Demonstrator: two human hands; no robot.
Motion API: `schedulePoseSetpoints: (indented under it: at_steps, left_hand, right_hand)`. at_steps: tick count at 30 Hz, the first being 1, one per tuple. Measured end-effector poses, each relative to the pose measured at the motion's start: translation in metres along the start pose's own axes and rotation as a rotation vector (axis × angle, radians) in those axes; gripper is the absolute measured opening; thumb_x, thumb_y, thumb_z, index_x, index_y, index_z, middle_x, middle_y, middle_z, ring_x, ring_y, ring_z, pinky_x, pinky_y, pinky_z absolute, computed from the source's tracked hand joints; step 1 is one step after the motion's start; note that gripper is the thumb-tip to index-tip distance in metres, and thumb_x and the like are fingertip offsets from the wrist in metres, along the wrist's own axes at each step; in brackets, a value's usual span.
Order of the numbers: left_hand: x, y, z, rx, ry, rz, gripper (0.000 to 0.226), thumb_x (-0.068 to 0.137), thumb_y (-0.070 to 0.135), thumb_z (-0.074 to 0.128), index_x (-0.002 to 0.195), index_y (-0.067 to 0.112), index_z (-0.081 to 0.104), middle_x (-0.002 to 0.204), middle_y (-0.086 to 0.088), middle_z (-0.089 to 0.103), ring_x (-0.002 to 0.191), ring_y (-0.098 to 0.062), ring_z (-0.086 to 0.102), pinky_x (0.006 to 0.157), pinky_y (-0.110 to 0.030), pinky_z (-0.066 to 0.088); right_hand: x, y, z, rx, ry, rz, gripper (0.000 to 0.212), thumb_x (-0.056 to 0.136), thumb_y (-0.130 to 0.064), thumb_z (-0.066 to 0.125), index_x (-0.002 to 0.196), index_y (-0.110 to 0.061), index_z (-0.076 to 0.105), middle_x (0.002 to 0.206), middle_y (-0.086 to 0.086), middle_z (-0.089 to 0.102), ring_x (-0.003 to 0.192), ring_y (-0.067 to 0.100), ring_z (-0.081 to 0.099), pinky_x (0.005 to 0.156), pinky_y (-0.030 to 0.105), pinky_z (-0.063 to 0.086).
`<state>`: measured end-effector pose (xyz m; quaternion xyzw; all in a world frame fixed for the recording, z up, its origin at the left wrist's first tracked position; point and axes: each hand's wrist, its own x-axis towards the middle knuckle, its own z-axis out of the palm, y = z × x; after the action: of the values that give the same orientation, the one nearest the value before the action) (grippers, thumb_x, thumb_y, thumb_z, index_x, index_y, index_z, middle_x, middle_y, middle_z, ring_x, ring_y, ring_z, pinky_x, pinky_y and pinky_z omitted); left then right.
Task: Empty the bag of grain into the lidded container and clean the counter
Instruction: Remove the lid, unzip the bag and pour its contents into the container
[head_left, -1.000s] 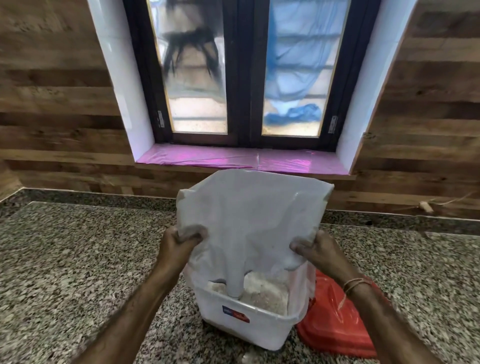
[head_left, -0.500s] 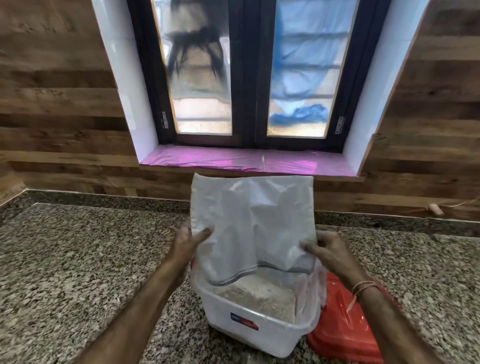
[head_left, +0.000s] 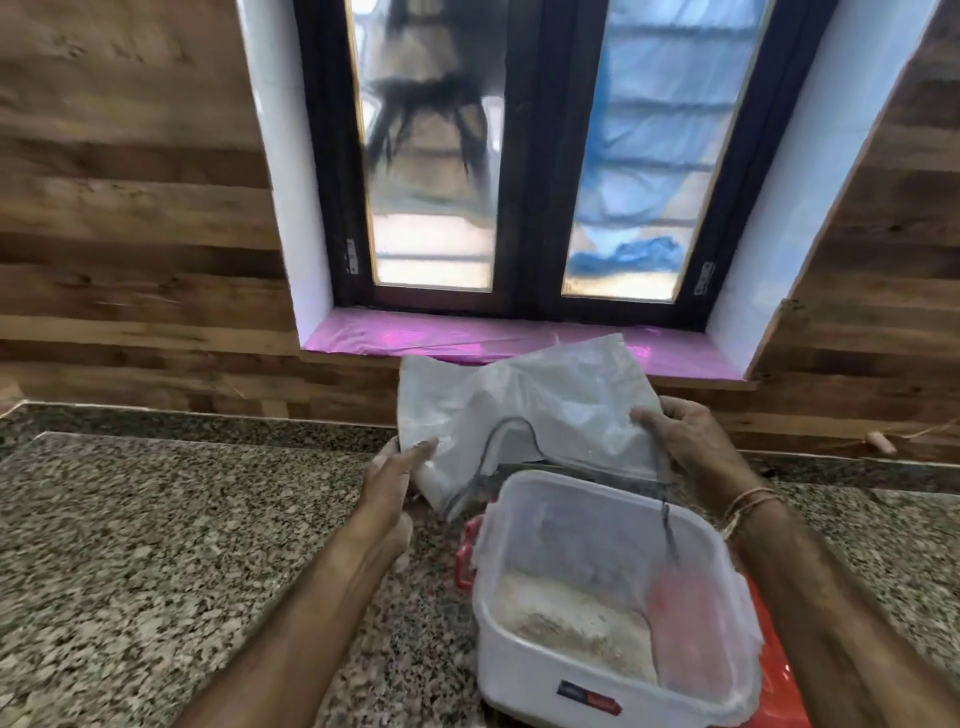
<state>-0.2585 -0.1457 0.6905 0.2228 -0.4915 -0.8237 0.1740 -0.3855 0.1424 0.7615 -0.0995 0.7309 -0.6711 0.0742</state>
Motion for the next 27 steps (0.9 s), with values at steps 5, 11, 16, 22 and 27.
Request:
schedulePoseSetpoints:
  at_steps: [5, 11, 16, 22, 27]
  left_hand:
    - [0.031, 0.039, -0.101, -0.011, -0.042, -0.085, 0.037, 0.088, 0.009, 0.068, 0.124, 0.016, 0.067, 0.115, -0.013, 0.075, 0.103, -0.032, 0.068, 0.083, -0.044, 0.055]
    - [0.045, 0.040, -0.253, 0.030, 0.092, -0.203, 0.037, 0.094, -0.006, 0.056, 0.130, 0.005, 0.061, 0.127, -0.023, 0.067, 0.102, -0.033, 0.068, 0.081, -0.041, 0.060]
    - [0.019, 0.016, -0.348, 0.234, 0.260, -0.252, 0.026, 0.096, -0.010, 0.054, 0.121, -0.005, 0.060, 0.070, -0.002, 0.077, 0.055, -0.011, 0.072, 0.047, -0.024, 0.057]
    - [0.006, -0.041, -0.400, 0.384, 0.338, -0.249, 0.038, 0.092, -0.005, 0.067, 0.126, 0.010, 0.058, 0.121, -0.020, 0.070, 0.095, -0.028, 0.070, 0.073, -0.033, 0.059]
    - [-0.003, -0.057, -0.430, 0.551, 0.256, -0.339, 0.077, 0.084, -0.010, 0.073, 0.149, 0.017, 0.042, 0.108, -0.001, 0.069, 0.096, -0.025, 0.068, 0.092, -0.041, 0.053]
  right_hand:
    - [0.010, -0.001, 0.108, 0.171, -0.047, 0.216, 0.015, 0.098, -0.013, 0.062, 0.099, 0.000, 0.070, 0.092, 0.018, 0.074, 0.059, 0.018, 0.073, 0.053, 0.032, 0.062]
    - [-0.004, 0.050, 0.246, 0.121, -0.136, 0.412, 0.024, 0.087, -0.001, 0.071, 0.110, 0.007, 0.072, 0.101, 0.023, 0.075, 0.072, 0.030, 0.073, 0.068, 0.037, 0.063]
    - [-0.030, 0.129, 0.297, -0.199, -0.112, 0.476, 0.009, 0.084, 0.008, 0.072, 0.093, 0.009, 0.072, 0.060, 0.010, 0.069, 0.044, 0.018, 0.063, 0.039, 0.025, 0.053]
    - [-0.059, 0.208, 0.313, -0.489, -0.109, 0.497, 0.021, 0.066, -0.016, 0.084, 0.079, -0.004, 0.072, 0.070, 0.008, 0.070, 0.061, 0.022, 0.064, 0.058, 0.032, 0.055]
    - [-0.085, 0.217, 0.318, -0.599, -0.189, 0.482, 0.035, 0.075, 0.000, 0.080, 0.101, -0.016, 0.063, 0.094, 0.007, 0.071, 0.083, 0.028, 0.069, 0.072, 0.038, 0.059]
